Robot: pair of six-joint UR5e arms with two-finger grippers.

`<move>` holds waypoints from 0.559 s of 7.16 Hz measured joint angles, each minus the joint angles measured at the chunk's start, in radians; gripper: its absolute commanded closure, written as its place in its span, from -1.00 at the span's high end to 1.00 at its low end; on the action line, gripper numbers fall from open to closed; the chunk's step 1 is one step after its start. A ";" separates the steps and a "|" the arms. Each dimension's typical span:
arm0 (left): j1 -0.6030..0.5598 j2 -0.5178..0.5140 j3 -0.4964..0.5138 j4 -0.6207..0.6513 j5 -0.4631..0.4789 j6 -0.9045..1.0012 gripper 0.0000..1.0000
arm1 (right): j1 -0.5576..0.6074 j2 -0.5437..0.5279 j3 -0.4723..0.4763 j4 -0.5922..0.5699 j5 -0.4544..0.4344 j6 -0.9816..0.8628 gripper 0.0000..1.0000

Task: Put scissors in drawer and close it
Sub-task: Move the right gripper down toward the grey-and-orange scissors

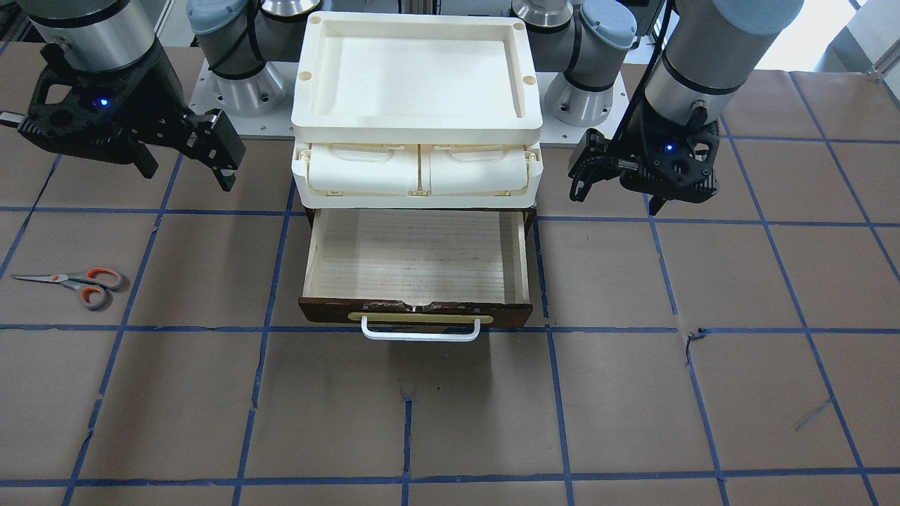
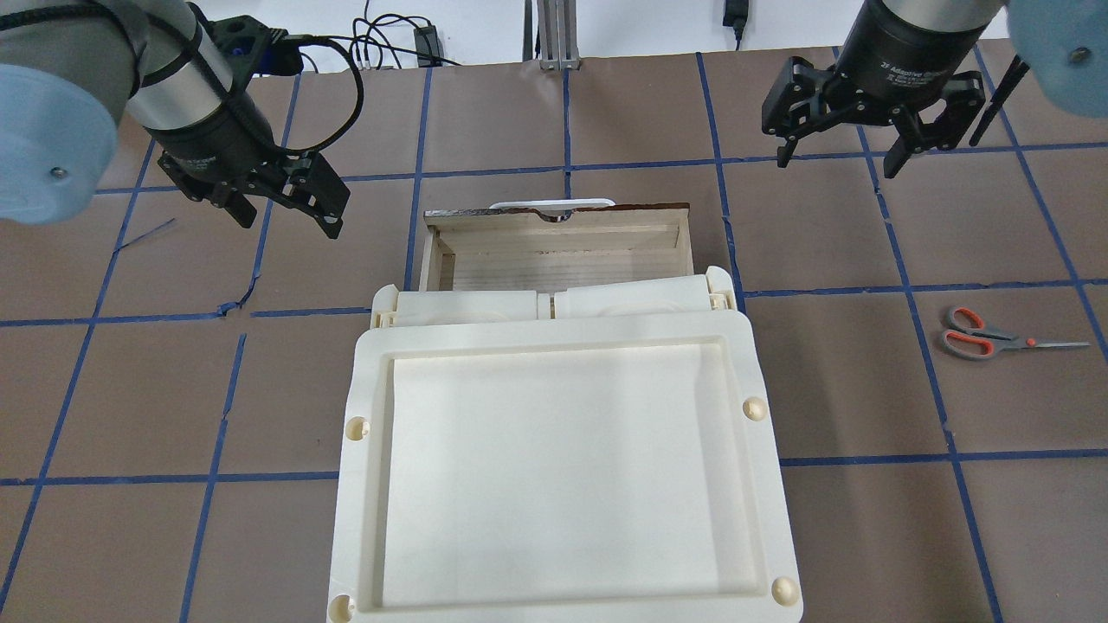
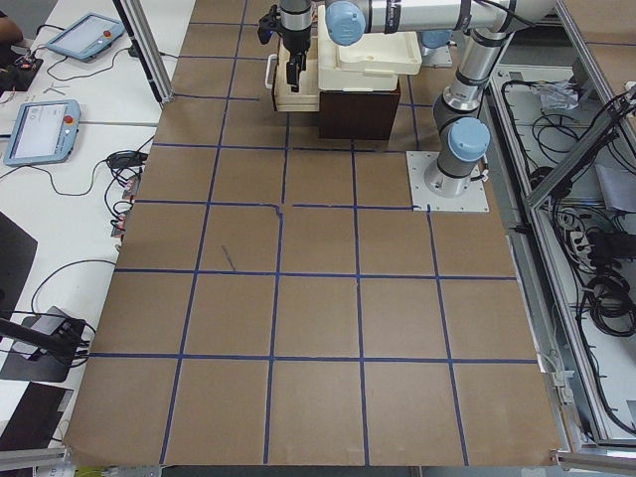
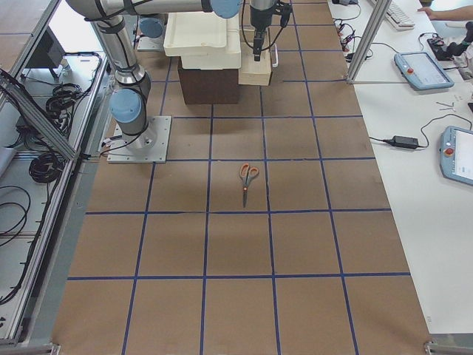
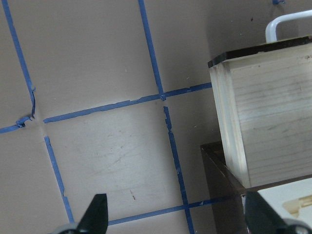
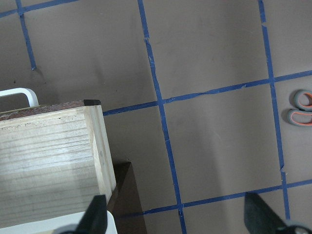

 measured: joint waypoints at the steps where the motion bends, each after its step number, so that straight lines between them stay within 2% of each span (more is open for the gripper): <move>1: 0.000 0.000 0.000 0.000 0.003 0.000 1.00 | 0.001 0.000 0.005 -0.002 0.002 0.002 1.00; 4: 0.011 -0.002 0.013 0.025 -0.005 0.006 1.00 | -0.010 0.001 0.012 -0.008 -0.009 -0.051 0.99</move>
